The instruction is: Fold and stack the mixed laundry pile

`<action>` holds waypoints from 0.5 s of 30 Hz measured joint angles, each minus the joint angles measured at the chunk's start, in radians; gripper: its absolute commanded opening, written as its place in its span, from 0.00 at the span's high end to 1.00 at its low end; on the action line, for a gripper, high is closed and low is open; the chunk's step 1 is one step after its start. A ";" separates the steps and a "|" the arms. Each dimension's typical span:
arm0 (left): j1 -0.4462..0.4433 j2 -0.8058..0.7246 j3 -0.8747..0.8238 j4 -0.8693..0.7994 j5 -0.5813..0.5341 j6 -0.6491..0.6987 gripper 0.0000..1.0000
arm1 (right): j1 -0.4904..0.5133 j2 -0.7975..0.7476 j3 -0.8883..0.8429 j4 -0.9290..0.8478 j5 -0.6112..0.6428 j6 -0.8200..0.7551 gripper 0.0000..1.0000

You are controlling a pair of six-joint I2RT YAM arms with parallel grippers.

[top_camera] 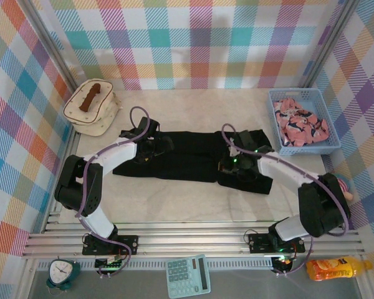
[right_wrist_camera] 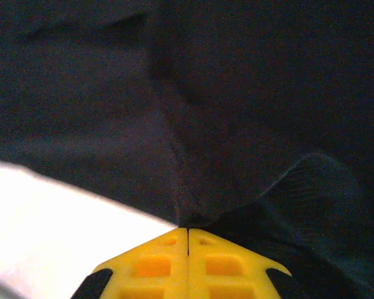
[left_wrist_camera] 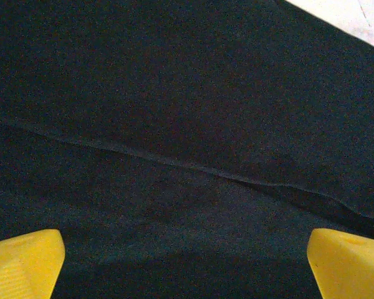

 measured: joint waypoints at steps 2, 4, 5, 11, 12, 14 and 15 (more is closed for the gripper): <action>0.000 0.005 0.012 0.000 -0.003 0.006 0.00 | 0.068 -0.053 -0.052 -0.001 -0.021 0.004 0.90; 0.002 0.014 0.026 0.001 -0.005 0.012 0.00 | 0.119 -0.104 -0.109 -0.019 -0.053 0.007 0.46; 0.002 0.018 0.030 0.002 -0.008 0.015 0.00 | 0.127 -0.124 -0.127 -0.035 -0.060 0.005 0.31; 0.003 0.053 0.061 -0.005 -0.015 0.032 0.00 | 0.055 -0.209 -0.115 -0.138 0.044 -0.001 0.23; 0.004 0.056 0.064 -0.005 -0.019 0.038 0.00 | 0.031 -0.208 -0.099 -0.146 0.078 0.003 0.23; 0.005 0.066 0.074 -0.007 -0.030 0.047 0.00 | -0.013 -0.183 -0.071 -0.148 0.130 0.016 0.26; 0.006 0.077 0.081 -0.007 -0.039 0.053 0.00 | -0.033 -0.159 -0.058 -0.144 0.151 0.026 0.27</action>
